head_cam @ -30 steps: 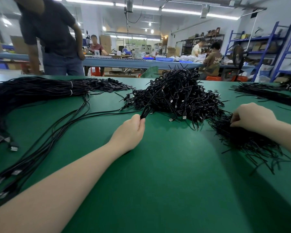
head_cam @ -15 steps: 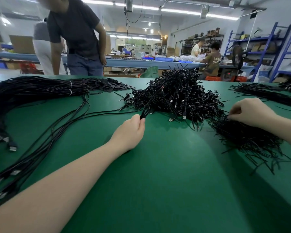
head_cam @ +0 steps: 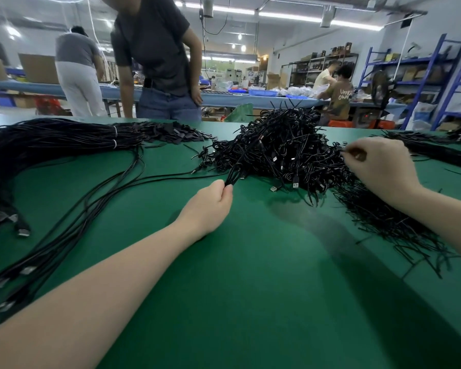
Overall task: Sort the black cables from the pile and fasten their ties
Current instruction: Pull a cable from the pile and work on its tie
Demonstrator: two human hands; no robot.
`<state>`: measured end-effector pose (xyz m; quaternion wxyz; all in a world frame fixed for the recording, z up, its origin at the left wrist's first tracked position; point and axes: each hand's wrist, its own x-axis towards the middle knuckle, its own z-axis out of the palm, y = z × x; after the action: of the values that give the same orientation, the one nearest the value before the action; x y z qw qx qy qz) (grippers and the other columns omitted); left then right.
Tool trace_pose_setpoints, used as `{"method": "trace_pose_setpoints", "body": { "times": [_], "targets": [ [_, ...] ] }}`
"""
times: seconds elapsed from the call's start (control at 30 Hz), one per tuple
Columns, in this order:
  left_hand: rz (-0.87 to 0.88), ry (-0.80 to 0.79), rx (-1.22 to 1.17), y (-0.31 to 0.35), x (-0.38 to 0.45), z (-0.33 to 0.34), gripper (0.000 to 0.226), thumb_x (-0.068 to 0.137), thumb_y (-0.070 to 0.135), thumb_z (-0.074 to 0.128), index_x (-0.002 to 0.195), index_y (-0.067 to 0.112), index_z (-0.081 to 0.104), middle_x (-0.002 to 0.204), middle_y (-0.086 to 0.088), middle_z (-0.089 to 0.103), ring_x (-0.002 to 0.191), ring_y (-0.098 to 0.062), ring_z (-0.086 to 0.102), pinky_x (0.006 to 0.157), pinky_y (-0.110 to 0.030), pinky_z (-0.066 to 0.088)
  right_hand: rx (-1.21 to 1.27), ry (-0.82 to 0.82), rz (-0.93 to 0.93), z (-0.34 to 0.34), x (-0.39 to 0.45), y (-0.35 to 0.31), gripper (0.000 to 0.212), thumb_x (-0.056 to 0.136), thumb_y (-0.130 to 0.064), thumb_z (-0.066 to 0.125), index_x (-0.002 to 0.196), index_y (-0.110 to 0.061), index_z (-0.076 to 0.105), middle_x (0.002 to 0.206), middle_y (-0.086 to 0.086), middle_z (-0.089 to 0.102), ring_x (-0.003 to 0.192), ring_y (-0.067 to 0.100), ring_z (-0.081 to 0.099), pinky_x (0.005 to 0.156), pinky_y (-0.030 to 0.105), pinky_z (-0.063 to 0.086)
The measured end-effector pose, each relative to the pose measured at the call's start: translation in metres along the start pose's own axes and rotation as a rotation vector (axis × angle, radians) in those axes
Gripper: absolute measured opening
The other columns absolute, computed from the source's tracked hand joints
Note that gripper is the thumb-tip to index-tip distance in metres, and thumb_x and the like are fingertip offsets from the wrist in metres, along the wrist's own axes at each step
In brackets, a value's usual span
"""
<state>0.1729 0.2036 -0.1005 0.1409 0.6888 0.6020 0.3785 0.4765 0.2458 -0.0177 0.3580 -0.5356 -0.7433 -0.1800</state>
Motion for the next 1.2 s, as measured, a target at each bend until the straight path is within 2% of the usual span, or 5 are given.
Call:
{"method": "trace_pose_setpoints", "body": {
  "times": [0.3, 0.53, 0.8, 1.03, 1.2],
  "targets": [
    [0.057, -0.036, 0.030, 0.000, -0.001, -0.001, 0.036, 0.101, 0.043, 0.034, 0.074, 0.018, 0.032, 0.067, -0.001, 0.045, 0.063, -0.026, 0.043, 0.060, -0.038, 0.035, 0.401, -0.128, -0.319, 0.032, -0.025, -0.132, 0.007, 0.084, -0.016, 0.066, 0.089, -0.016, 0.071, 0.085, -0.001, 0.072, 0.079, 0.020, 0.066, 0.075, 0.040, 0.053],
    [0.084, -0.057, 0.198, 0.003, 0.000, 0.003, 0.021, 0.102, 0.029, 0.035, 0.102, 0.012, 0.048, 0.112, -0.014, 0.058, 0.101, -0.034, 0.058, 0.082, -0.046, 0.047, 0.429, -0.195, -0.348, 0.041, -0.030, -0.153, 0.006, 0.086, -0.023, 0.063, 0.088, -0.020, 0.068, 0.082, -0.004, 0.069, 0.079, 0.020, 0.064, 0.068, 0.040, 0.052],
    [0.162, 0.032, 0.564, 0.009, -0.007, 0.008, 0.023, 0.101, 0.039, 0.028, 0.100, 0.023, 0.044, 0.097, -0.004, 0.066, 0.086, -0.033, 0.064, 0.062, -0.031, 0.030, 0.236, -0.266, -0.416, 0.027, -0.018, -0.150, 0.007, 0.086, -0.028, 0.061, 0.084, -0.023, 0.066, 0.077, -0.008, 0.068, 0.071, 0.016, 0.063, 0.067, 0.034, 0.051],
    [0.651, 0.090, 0.698, 0.022, -0.015, 0.000, 0.019, 0.099, 0.029, 0.035, 0.093, 0.016, 0.048, 0.087, -0.001, 0.059, 0.079, -0.029, 0.057, 0.068, -0.036, 0.027, 0.671, -1.190, 0.177, 0.015, 0.031, -0.105, 0.007, 0.081, -0.026, 0.070, 0.078, -0.023, 0.064, 0.078, -0.005, 0.068, 0.064, 0.009, 0.054, 0.057, 0.022, 0.042],
    [0.393, 0.123, 0.070, 0.022, -0.018, 0.004, 0.030, 0.100, 0.033, 0.031, 0.094, 0.011, 0.051, 0.077, 0.003, 0.052, 0.069, -0.025, 0.049, 0.061, -0.037, 0.028, 1.396, -1.132, 0.616, 0.047, -0.002, -0.113, 0.010, 0.077, -0.015, 0.061, 0.071, -0.023, 0.061, 0.067, -0.006, 0.064, 0.062, 0.012, 0.062, 0.070, 0.030, 0.050]
  ]
}}
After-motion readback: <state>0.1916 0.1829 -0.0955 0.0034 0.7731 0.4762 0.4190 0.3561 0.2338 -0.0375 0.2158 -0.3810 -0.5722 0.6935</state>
